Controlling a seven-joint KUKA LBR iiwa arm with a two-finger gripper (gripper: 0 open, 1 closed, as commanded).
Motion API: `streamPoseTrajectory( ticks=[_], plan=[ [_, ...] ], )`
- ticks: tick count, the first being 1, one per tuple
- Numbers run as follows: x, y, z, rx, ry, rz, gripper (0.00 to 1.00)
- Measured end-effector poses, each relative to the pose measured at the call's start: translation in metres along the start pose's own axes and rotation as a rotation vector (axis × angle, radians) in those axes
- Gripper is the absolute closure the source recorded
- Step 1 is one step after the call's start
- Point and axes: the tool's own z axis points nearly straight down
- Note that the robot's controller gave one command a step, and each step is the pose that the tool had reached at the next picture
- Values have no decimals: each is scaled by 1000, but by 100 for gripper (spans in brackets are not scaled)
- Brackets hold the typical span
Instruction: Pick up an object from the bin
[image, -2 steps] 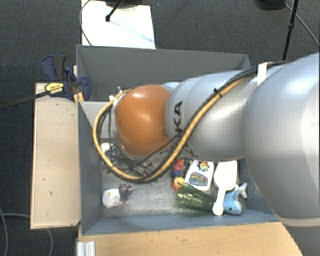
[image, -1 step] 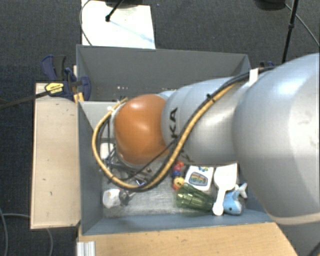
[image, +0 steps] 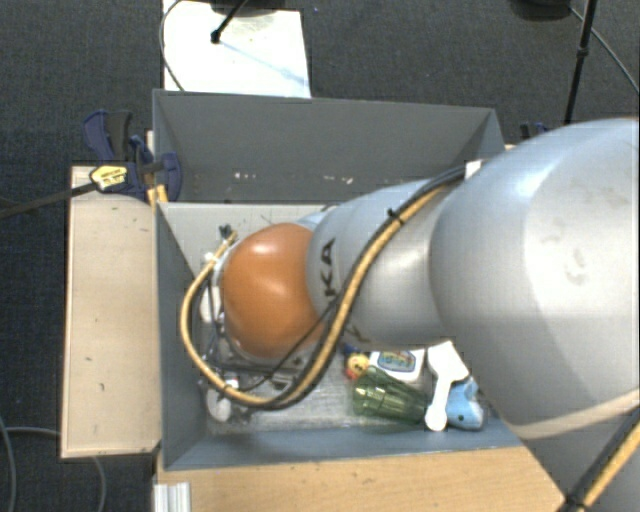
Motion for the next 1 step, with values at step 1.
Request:
streamPoseTrajectory(
  ticks=[1],
  plan=[
    [0, 0, 0, 0, 0, 4, 100]
  ],
)
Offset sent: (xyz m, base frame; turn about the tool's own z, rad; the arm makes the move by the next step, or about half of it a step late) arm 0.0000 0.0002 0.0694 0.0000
